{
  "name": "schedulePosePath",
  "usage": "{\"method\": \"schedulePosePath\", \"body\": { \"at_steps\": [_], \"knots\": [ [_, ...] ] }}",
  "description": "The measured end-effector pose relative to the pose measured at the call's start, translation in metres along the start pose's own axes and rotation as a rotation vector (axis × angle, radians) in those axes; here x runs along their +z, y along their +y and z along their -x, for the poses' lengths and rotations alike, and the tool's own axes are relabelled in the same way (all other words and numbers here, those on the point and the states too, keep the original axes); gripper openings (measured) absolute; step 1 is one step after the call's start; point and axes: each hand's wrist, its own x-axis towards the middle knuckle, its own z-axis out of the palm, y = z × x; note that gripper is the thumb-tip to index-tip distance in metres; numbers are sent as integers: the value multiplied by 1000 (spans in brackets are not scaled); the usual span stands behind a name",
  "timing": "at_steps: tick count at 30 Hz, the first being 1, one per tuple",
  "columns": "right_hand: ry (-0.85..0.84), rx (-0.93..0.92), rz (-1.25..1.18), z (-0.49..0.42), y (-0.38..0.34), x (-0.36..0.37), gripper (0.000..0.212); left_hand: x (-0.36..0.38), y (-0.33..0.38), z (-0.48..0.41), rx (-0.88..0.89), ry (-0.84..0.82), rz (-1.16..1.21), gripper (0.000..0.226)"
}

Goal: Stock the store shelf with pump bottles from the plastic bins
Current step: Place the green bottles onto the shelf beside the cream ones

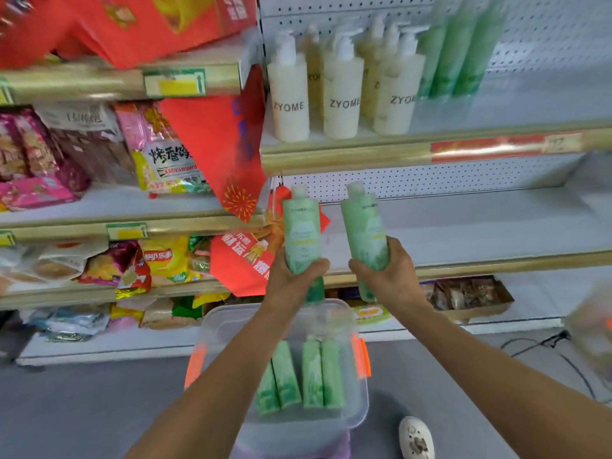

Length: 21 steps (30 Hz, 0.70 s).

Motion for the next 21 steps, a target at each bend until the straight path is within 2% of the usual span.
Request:
{"method": "schedulePosePath", "body": {
  "at_steps": [4, 10, 14, 21],
  "knots": [
    [24, -44, -94, -29, -24, -44, 51, 36, 26, -6, 55, -15, 49, 43],
    [63, -167, -122, -88, -54, -116, 54, 99, 74, -30, 156, -80, 84, 54],
    [106, -238, -155, -134, -71, -156, 57, 141, 100, -48, 184, -99, 106, 52],
    [77, -247, -164, -220, -90, -202, 65, 206, 120, -78, 212, -30, 119, 50]
  ]
}}
